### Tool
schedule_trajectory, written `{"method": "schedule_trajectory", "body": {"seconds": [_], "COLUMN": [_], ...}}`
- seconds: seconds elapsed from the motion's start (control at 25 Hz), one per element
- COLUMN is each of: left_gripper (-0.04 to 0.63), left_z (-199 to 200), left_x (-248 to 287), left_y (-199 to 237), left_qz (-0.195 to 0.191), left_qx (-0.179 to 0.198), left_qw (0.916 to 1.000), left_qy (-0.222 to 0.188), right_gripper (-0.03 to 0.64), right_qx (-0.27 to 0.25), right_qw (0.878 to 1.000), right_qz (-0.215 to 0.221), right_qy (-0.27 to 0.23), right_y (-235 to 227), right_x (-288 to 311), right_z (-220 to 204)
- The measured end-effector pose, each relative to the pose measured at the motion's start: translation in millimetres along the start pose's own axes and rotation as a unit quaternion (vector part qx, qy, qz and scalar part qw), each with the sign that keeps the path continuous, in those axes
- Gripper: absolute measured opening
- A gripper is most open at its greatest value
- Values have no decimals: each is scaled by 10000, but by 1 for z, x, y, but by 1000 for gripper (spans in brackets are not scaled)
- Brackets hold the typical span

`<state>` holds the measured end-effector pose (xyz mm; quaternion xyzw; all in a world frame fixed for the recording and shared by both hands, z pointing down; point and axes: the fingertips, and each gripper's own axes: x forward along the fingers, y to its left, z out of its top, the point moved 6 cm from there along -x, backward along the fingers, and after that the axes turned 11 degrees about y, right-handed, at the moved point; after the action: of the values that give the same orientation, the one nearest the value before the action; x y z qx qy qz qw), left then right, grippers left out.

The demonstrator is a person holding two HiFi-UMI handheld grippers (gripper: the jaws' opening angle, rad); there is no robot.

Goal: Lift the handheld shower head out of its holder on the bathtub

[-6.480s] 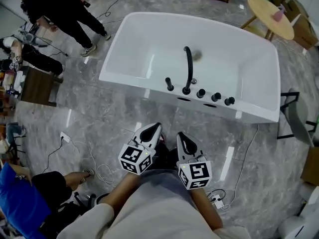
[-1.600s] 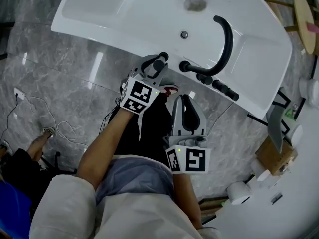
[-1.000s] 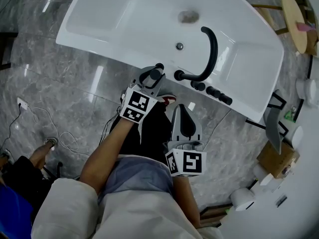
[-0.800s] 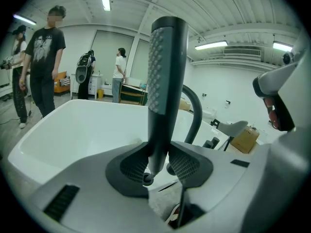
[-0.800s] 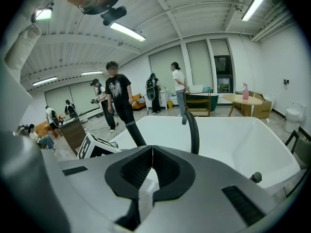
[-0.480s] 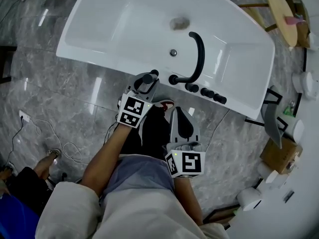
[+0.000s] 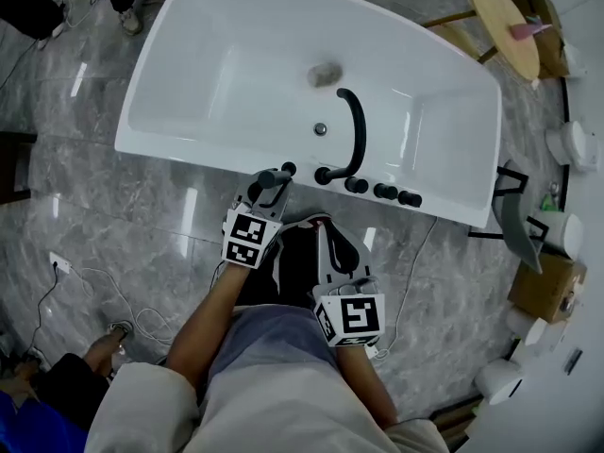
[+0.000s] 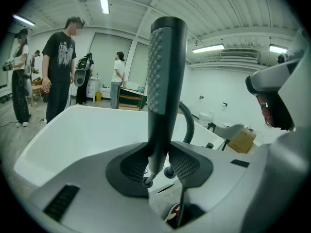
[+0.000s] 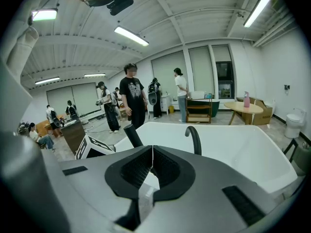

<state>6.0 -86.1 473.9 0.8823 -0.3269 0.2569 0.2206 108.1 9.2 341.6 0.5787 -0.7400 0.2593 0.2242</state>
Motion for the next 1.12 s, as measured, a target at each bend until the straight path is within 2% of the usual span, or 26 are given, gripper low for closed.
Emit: {"method": "schedule_trajectory", "body": {"seconds": [0.28,0.44,1.12], "left_gripper": [137,137,137], "left_z": [26,29,74], "left_x": [-22,-32,-72], "left_y": [-7,-12,-25], "left_qz": [-78,-163,-230], "left_qx": [133,362,709], "left_qw": [9998,9991,9965], "left_qy": [-84,-146,-374], "right_gripper": [23,23,23], "right_qx": [-111,-272,-243], "right_qw": [9998,9994,9979], "right_qz": [25,68,98], "right_qy": [-166,-187,-587], "right_y": [6,13,11], "right_x": [-15,-21,-41], "right_z": [19,23,67]}}
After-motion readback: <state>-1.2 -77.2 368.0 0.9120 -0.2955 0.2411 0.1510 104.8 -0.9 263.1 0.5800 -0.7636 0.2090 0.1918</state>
